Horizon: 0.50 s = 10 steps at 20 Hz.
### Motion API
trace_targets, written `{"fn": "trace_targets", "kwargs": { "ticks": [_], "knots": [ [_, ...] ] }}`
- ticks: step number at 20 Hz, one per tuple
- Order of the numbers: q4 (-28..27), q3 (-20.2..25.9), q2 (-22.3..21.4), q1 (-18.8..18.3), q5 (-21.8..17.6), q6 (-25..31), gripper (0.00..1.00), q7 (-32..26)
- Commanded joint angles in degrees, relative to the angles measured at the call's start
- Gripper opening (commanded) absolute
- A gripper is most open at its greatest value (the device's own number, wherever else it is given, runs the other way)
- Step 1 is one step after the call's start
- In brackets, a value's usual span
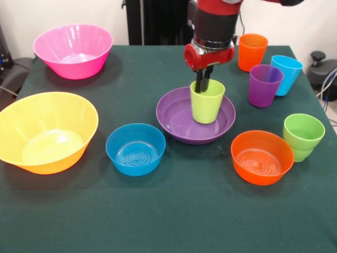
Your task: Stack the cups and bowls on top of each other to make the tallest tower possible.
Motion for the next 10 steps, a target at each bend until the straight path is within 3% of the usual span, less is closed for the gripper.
{"fn": "trace_targets", "kwargs": {
  "ticks": [1, 10],
  "knots": [
    [2.07, 2.79, -0.71, 0.52, -2.65, -6.52, 0.0, 19.54],
    [1.88, -4.0, -5.39, -0.58, -4.47, -13.47, 0.0, 22.52]
  ]
}}
